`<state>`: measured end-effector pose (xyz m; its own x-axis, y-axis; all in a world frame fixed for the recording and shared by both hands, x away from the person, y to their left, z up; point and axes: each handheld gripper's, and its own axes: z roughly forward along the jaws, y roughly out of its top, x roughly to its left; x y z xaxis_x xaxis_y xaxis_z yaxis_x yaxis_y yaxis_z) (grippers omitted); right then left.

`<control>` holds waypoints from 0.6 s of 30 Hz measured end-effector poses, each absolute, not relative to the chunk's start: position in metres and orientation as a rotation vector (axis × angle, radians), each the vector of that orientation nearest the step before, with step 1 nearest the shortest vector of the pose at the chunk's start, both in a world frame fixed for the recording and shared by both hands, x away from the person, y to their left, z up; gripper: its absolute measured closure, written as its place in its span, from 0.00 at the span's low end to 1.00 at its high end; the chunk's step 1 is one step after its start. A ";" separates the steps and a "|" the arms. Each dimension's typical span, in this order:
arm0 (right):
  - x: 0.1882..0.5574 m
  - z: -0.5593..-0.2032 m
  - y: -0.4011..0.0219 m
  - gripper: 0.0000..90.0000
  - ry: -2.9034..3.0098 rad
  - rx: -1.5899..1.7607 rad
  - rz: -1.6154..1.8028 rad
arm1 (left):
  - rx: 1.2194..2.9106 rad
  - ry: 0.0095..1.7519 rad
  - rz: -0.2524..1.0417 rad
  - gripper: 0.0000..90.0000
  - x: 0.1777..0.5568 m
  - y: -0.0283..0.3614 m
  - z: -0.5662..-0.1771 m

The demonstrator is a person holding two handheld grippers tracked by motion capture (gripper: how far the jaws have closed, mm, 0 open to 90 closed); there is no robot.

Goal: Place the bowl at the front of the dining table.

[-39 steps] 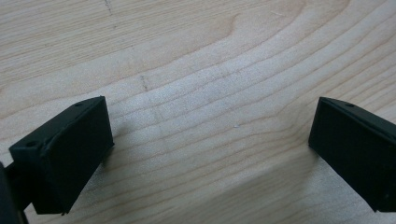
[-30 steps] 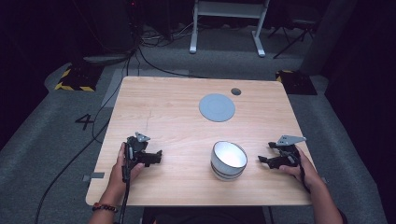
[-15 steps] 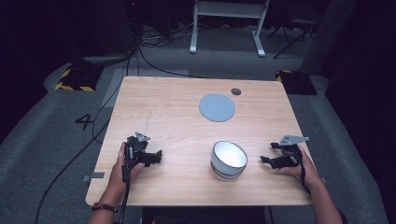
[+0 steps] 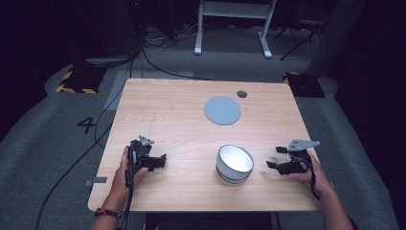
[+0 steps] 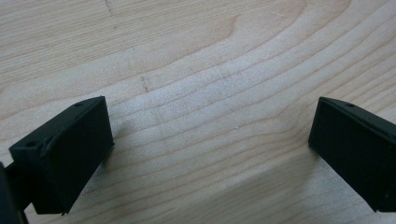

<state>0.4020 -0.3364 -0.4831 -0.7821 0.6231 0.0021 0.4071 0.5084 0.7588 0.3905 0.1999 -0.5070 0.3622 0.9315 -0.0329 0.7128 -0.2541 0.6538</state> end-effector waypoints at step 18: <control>0.383 -0.461 -0.319 0.22 2.497 0.709 1.145 | 2.046 1.419 0.490 0.00 0.391 0.200 -0.507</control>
<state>0.3833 -0.3192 -0.4611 -0.8319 0.5508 -0.0671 0.3087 0.5599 0.7689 0.3905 0.1998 -0.5071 0.3620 0.9316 -0.0332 0.7123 -0.2535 0.6545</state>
